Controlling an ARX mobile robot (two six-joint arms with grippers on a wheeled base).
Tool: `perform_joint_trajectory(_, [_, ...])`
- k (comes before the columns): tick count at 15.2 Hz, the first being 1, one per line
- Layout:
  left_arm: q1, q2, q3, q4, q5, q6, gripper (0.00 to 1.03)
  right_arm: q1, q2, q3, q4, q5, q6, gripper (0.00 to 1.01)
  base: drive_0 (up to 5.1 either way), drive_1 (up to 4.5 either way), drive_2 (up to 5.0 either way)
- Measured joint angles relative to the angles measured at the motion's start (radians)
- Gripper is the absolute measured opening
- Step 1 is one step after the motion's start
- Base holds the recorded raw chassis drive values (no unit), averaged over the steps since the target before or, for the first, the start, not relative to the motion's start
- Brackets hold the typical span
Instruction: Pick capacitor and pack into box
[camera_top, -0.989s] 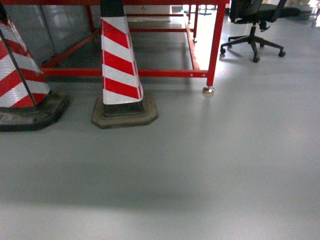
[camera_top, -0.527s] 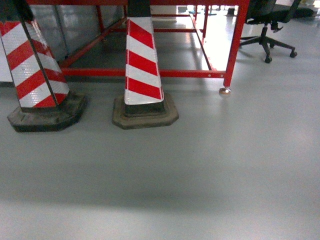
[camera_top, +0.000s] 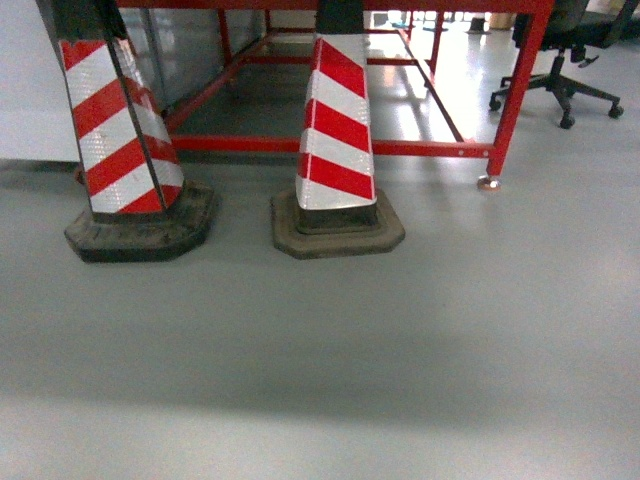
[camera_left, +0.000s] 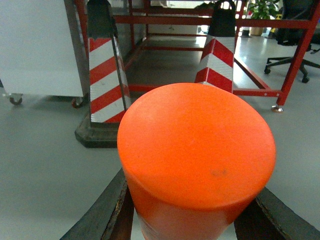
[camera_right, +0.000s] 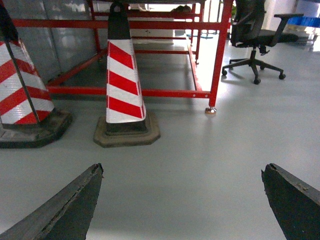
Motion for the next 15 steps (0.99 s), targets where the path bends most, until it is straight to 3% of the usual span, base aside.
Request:
perform_joint_trajectory(6, [0.0, 0.0, 0.0, 0.002, 0.006, 0.0, 0.44, 0.0, 0.0, 0.0, -0.004, 0.005, 0.0, 0.98, 0.0, 0.0, 0.0])
perform_joint_trajectory(15, [0.0, 0.0, 0.0, 0.0, 0.007, 0.0, 0.44, 0.0, 0.0, 0.0, -0.006, 0.006, 0.0, 0.98, 0.0, 3.97, -4.0])
